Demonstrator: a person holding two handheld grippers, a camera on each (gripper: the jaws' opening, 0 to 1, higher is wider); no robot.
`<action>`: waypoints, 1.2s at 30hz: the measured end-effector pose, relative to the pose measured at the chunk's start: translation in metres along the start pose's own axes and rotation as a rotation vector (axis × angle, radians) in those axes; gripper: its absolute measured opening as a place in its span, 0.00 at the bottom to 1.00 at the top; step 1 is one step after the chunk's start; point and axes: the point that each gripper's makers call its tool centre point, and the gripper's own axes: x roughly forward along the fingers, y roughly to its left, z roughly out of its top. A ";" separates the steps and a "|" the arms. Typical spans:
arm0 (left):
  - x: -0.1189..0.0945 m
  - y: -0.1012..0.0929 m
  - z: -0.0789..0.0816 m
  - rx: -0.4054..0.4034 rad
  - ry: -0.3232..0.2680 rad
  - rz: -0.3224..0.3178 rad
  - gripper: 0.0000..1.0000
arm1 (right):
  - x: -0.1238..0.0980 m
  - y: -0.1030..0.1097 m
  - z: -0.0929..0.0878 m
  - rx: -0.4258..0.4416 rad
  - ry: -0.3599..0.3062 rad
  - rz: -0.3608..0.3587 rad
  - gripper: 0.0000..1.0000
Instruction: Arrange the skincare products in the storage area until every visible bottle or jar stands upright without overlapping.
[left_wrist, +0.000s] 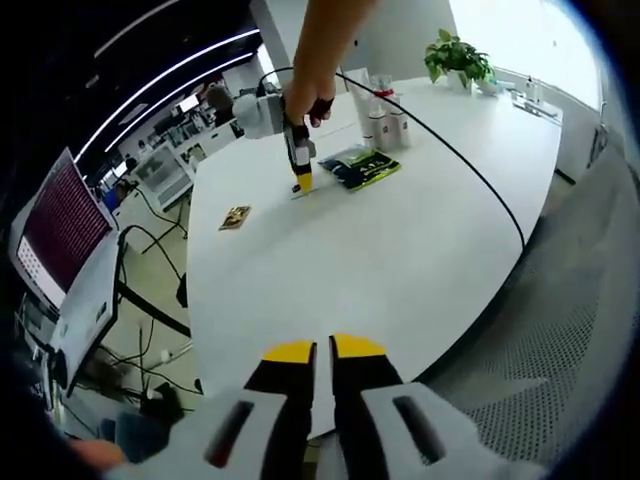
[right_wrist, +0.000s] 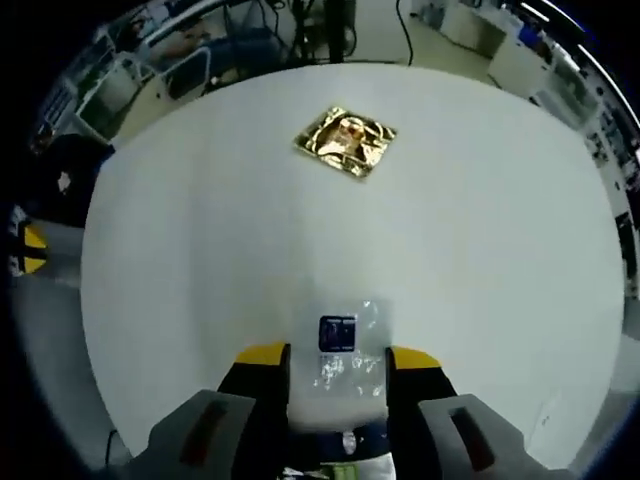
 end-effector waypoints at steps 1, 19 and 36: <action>0.000 0.000 0.000 0.000 0.000 0.001 0.00 | 0.000 0.000 -0.002 -0.007 0.005 0.000 0.40; 0.000 -0.001 -0.001 0.001 0.005 -0.002 0.00 | -0.003 0.002 -0.013 -0.061 0.051 0.014 0.40; 0.000 -0.002 -0.001 0.000 0.004 -0.006 0.00 | -0.011 0.005 0.014 0.008 -0.034 0.002 0.52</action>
